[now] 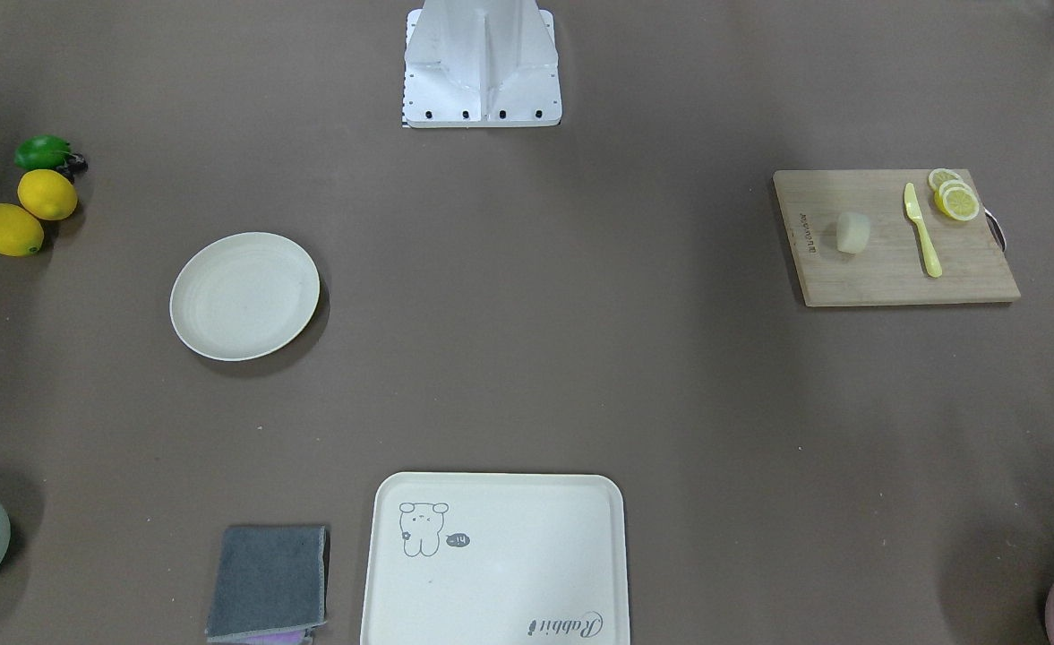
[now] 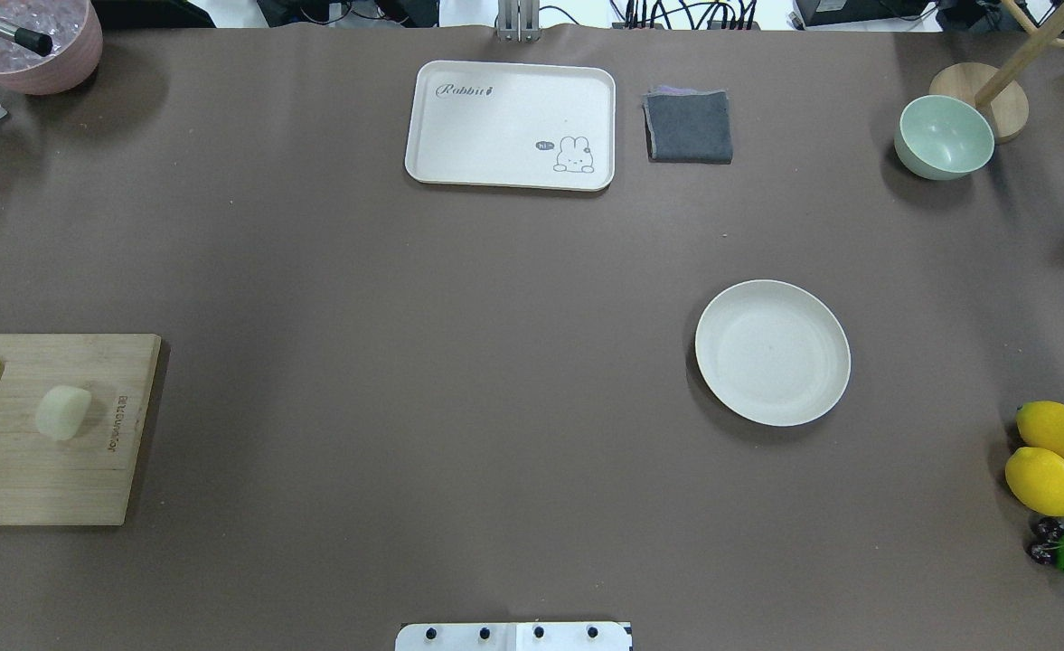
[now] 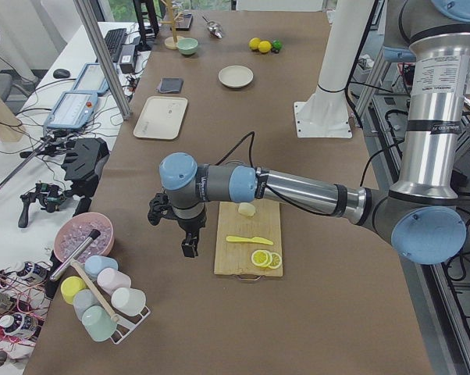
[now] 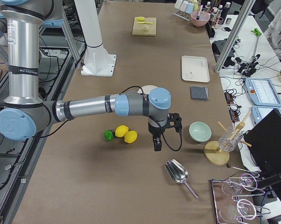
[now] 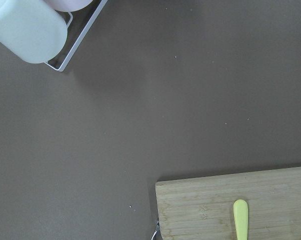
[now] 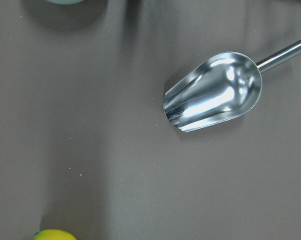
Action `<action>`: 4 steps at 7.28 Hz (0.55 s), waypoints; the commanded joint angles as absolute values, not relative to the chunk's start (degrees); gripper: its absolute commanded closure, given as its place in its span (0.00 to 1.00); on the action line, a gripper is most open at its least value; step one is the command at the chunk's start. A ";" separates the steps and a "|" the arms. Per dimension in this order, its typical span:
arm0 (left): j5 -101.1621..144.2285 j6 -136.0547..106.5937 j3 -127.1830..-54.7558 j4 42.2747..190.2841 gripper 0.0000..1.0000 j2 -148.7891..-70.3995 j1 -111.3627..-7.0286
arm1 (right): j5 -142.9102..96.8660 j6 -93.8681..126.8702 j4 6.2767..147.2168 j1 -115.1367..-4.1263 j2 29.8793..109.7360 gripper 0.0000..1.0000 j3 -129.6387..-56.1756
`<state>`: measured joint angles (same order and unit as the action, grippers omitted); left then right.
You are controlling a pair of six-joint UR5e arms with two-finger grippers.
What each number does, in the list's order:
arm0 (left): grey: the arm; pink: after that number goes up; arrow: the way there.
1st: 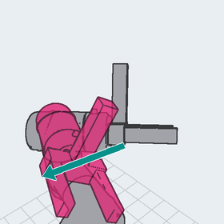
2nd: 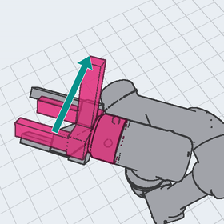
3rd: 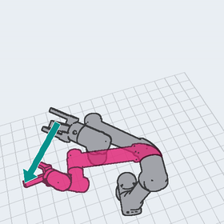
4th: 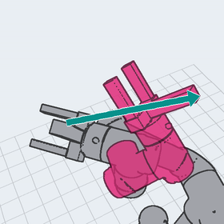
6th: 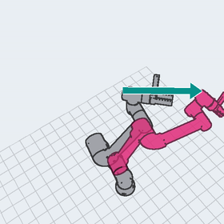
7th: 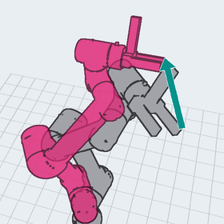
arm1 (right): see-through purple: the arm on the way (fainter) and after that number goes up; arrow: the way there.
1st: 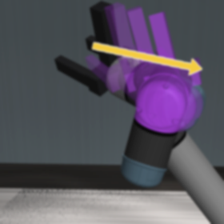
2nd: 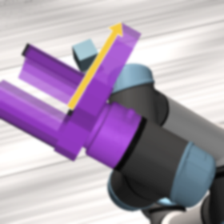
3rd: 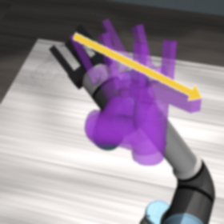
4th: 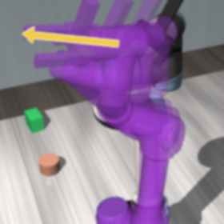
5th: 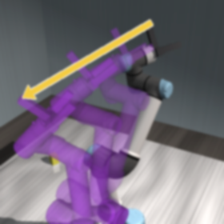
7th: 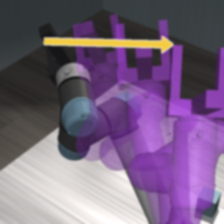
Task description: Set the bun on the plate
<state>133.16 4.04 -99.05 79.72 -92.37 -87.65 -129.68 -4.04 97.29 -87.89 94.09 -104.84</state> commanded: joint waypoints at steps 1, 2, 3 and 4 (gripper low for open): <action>133.07 4.39 -99.31 79.98 0.02 -92.55 -87.45 | -129.55 -4.04 97.38 -87.89 94.13 0.00 -104.77; 133.50 4.39 -100.01 80.50 0.02 -92.46 -87.45 | -129.46 -4.04 97.30 -87.89 94.13 0.00 -104.77; 133.59 4.48 -100.28 80.59 0.02 -92.37 -87.45 | -129.46 -4.04 97.29 -87.89 94.13 0.00 -104.85; 133.51 4.48 -101.24 80.60 0.02 -92.20 -87.45 | -129.38 -4.04 97.29 -87.89 93.96 0.00 -104.94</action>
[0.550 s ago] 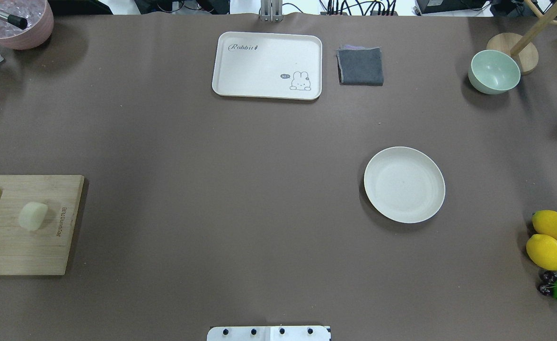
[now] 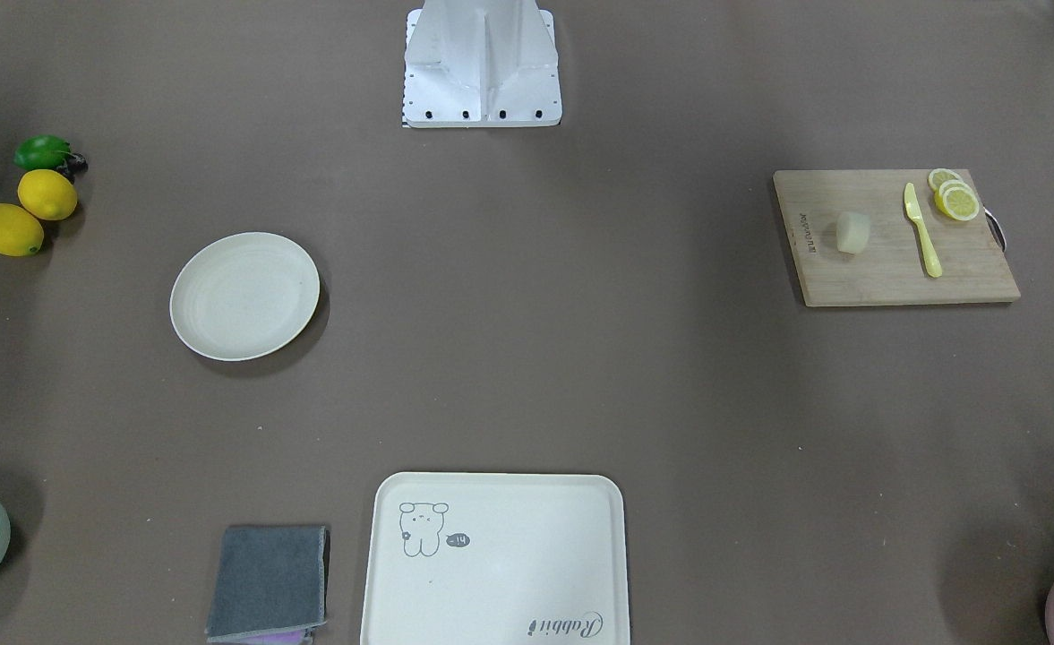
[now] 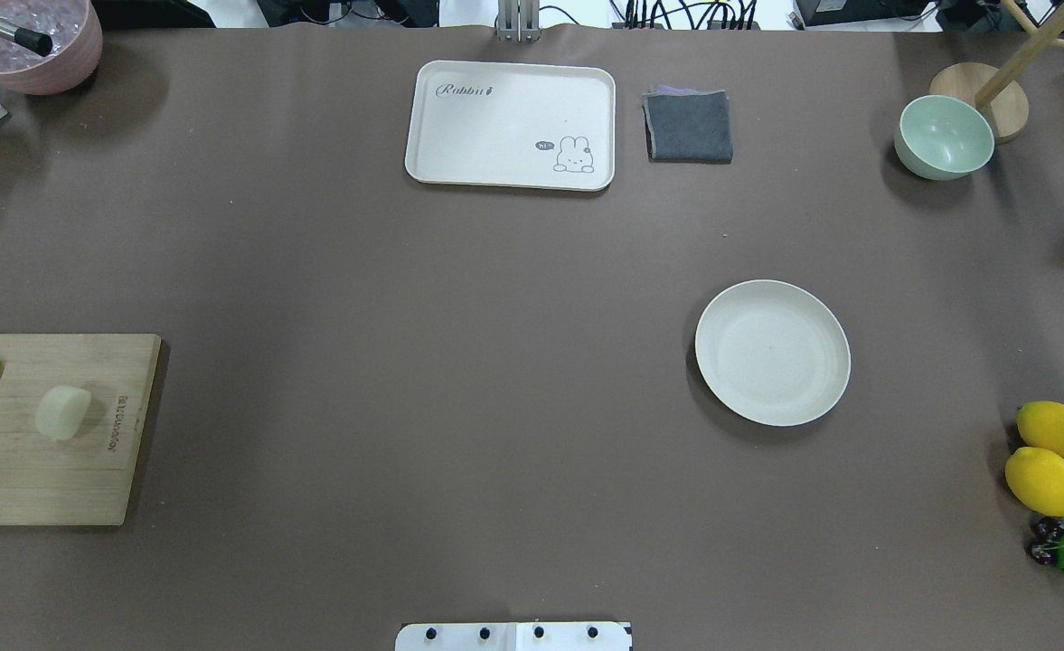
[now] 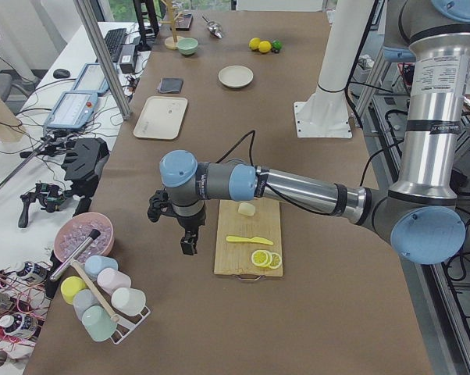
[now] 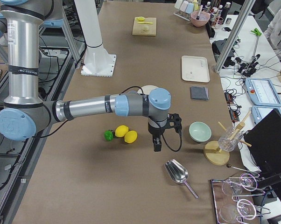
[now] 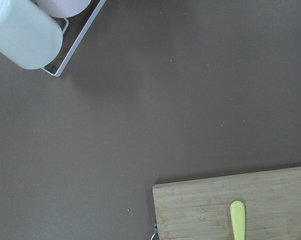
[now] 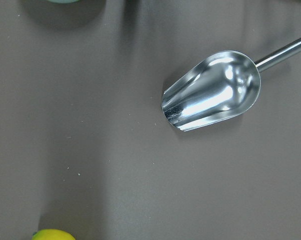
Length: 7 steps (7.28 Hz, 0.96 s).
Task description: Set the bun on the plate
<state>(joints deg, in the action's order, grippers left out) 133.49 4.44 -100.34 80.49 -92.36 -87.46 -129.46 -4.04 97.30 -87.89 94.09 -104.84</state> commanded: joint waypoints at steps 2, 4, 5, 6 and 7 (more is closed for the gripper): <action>132.98 4.05 -104.13 80.60 0.02 -92.46 -87.63 | -129.46 -3.35 97.29 -87.89 91.07 0.00 -106.51; 133.42 3.78 -107.57 85.13 0.02 -92.64 -87.98 | -129.55 -3.17 94.42 -92.16 87.56 0.00 -109.07; 132.90 3.87 -105.23 91.08 0.02 -93.94 -87.89 | -130.33 -1.77 94.22 -92.72 87.45 0.00 -108.64; 133.50 3.52 -102.42 96.19 0.02 -94.91 -88.06 | -131.04 1.37 93.87 -93.59 88.50 0.00 -109.59; 133.68 3.34 -102.83 96.59 0.02 -95.01 -88.07 | -131.13 0.45 92.82 -93.78 89.11 0.00 -110.03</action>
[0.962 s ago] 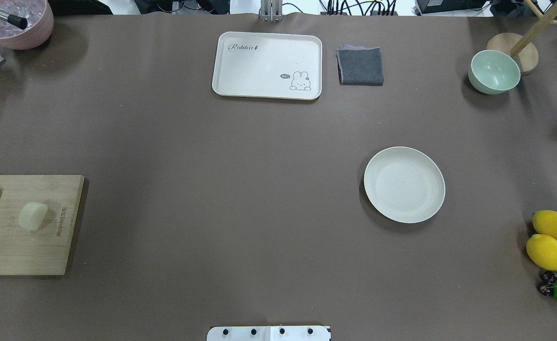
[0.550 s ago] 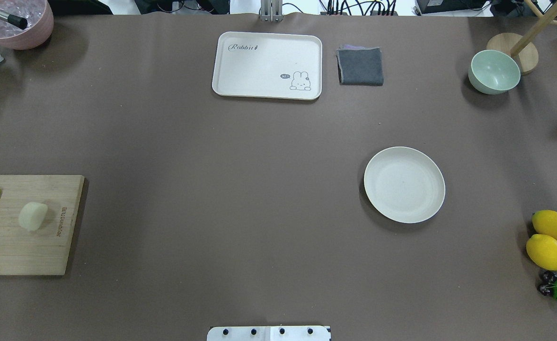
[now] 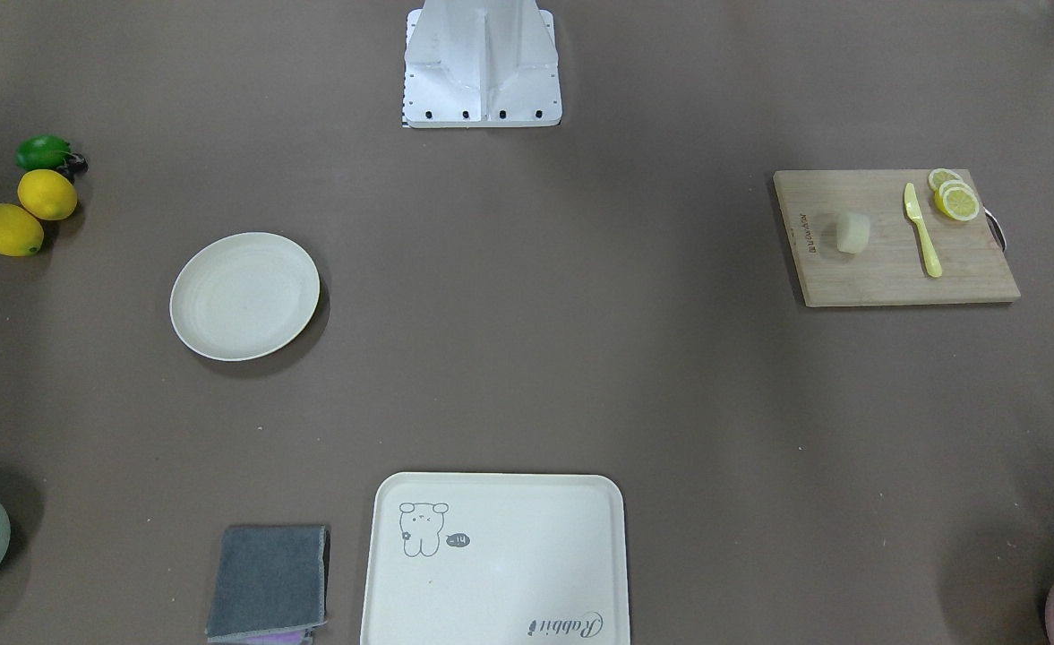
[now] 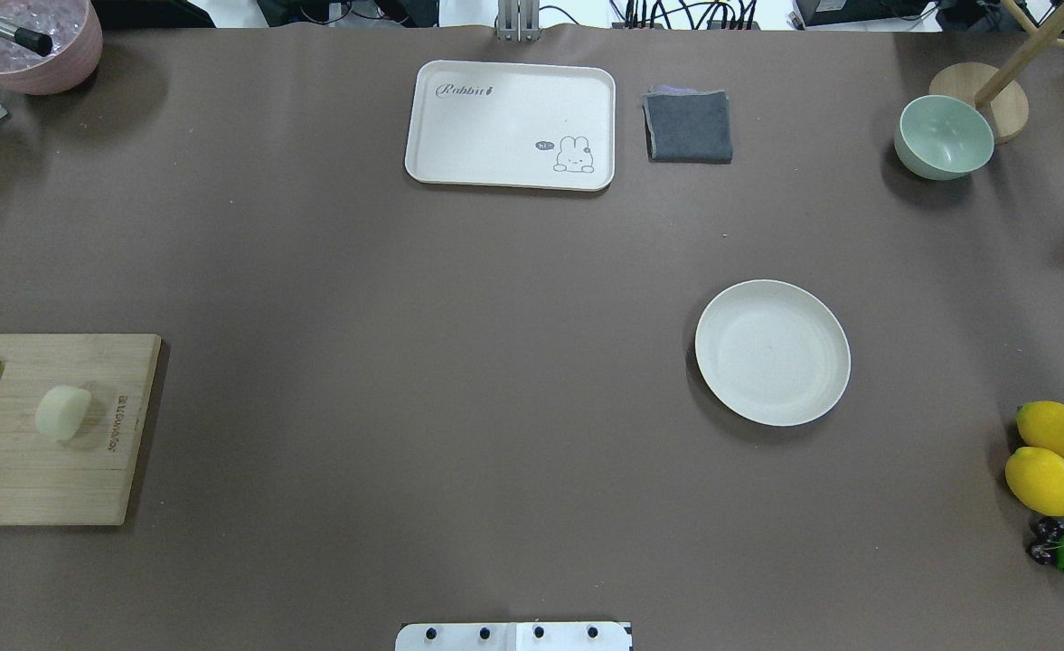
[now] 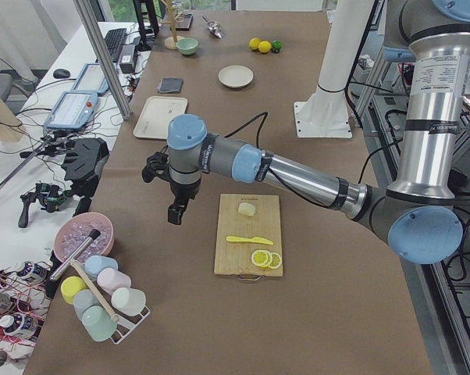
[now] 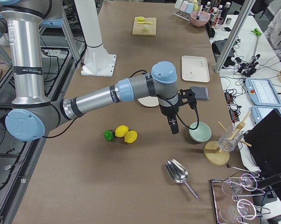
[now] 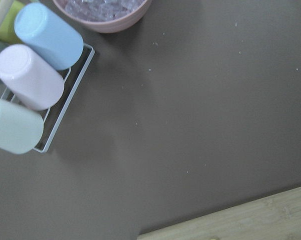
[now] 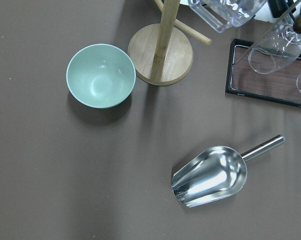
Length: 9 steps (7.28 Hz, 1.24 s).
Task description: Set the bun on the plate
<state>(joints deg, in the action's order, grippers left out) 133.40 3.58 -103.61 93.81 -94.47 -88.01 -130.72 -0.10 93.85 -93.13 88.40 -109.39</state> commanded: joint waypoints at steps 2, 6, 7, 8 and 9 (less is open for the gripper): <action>135.86 3.78 -102.66 99.13 0.02 -94.14 -88.07 | -131.39 0.43 82.06 -93.78 92.89 0.00 -109.42; 136.49 -1.11 -101.60 99.23 0.02 -94.39 -87.46 | -135.80 29.33 71.18 -77.59 93.69 0.00 -111.10; 136.58 -3.40 -101.86 99.66 0.02 -94.39 -87.28 | -133.44 39.62 64.84 -70.99 93.95 0.00 -110.92; 136.58 -4.12 -101.87 100.02 0.02 -94.39 -86.49 | -131.50 44.95 60.51 -65.53 94.91 0.00 -110.57; 136.58 -5.35 -101.95 100.11 0.02 -94.39 -85.44 | -127.40 50.31 56.64 -59.91 95.01 0.01 -109.09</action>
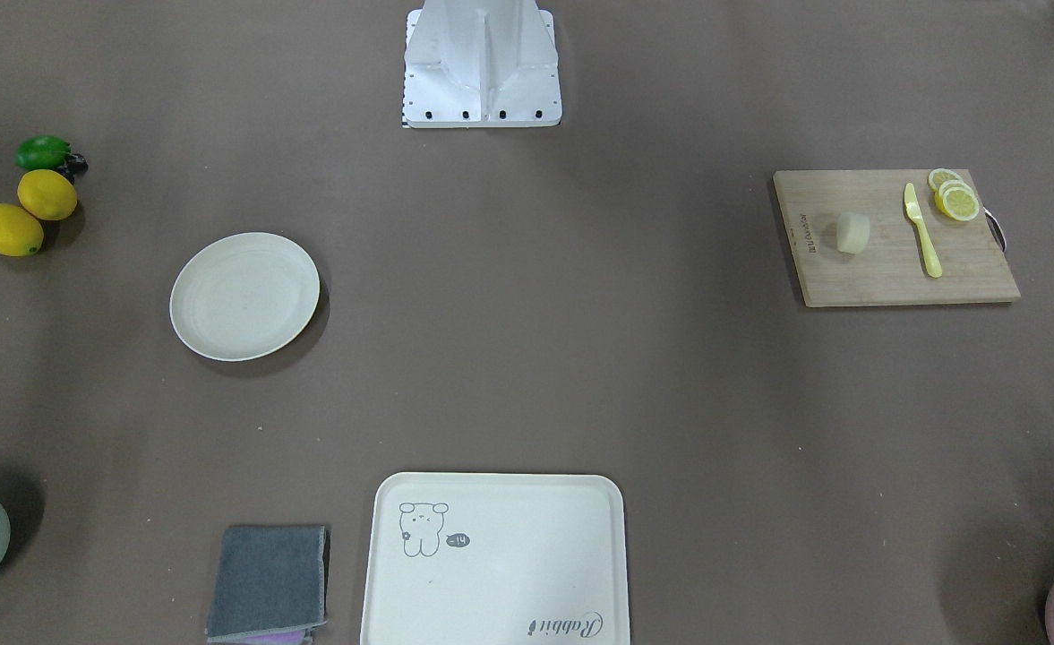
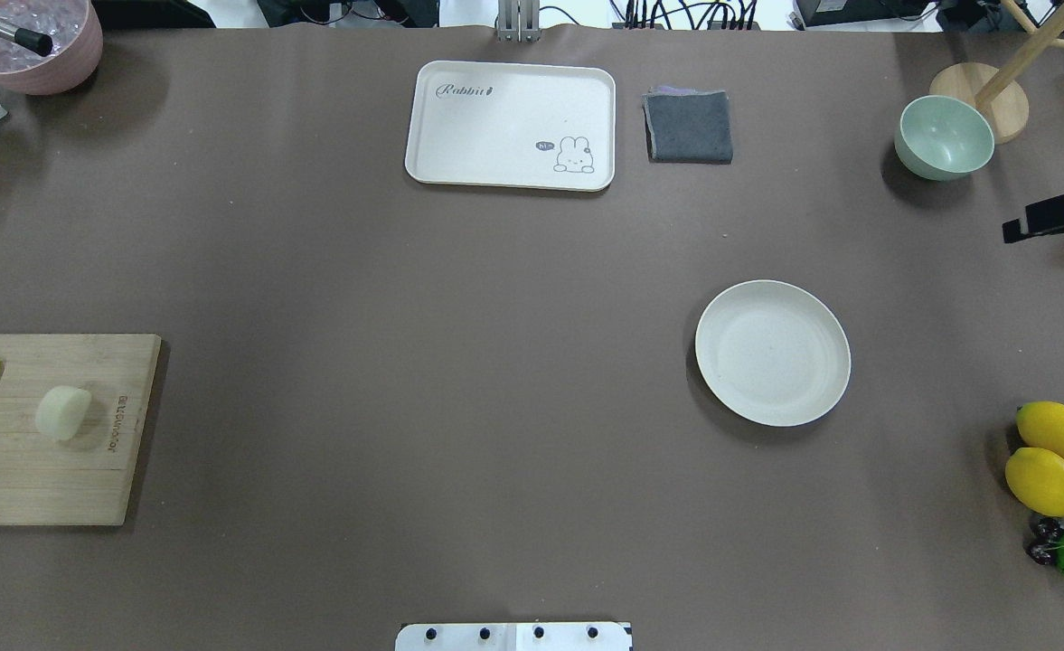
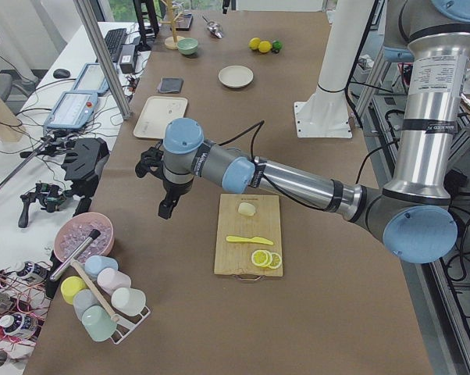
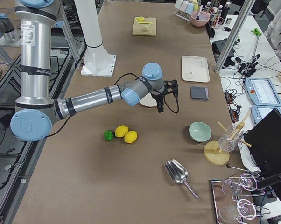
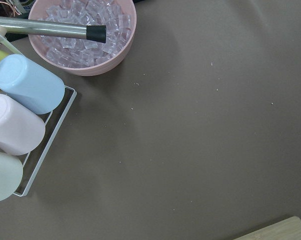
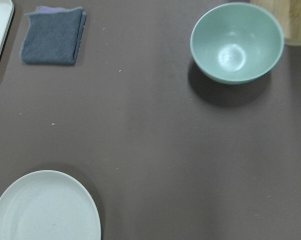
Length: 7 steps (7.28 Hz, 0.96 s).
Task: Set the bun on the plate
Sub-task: 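Move the right gripper in to the rim of the white plate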
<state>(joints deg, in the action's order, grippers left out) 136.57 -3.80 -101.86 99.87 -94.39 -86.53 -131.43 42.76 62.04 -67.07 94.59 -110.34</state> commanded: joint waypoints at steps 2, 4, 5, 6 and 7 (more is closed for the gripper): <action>136.58 -5.71 -101.78 100.11 0.02 -94.39 -84.91 | -115.99 63.92 45.14 -47.44 94.57 0.03 -105.14; 136.58 -5.71 -101.60 100.80 0.02 -94.39 -84.73 | -109.45 67.58 41.05 -41.33 94.04 0.14 -101.96; 136.58 -5.71 -101.60 100.81 0.02 -94.39 -84.55 | -108.90 67.76 40.96 -40.61 94.13 0.21 -101.26; 136.58 -5.71 -101.69 100.81 0.02 -94.31 -84.55 | -108.90 68.37 41.04 -40.17 94.22 0.30 -100.90; 136.58 -5.71 -101.60 100.81 0.02 -94.39 -84.46 | -108.90 69.68 41.04 -39.64 94.22 0.50 -100.99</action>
<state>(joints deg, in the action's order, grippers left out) 136.58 -5.71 -101.65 100.78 -94.36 -84.56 -109.14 68.35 41.12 -40.44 94.18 -101.20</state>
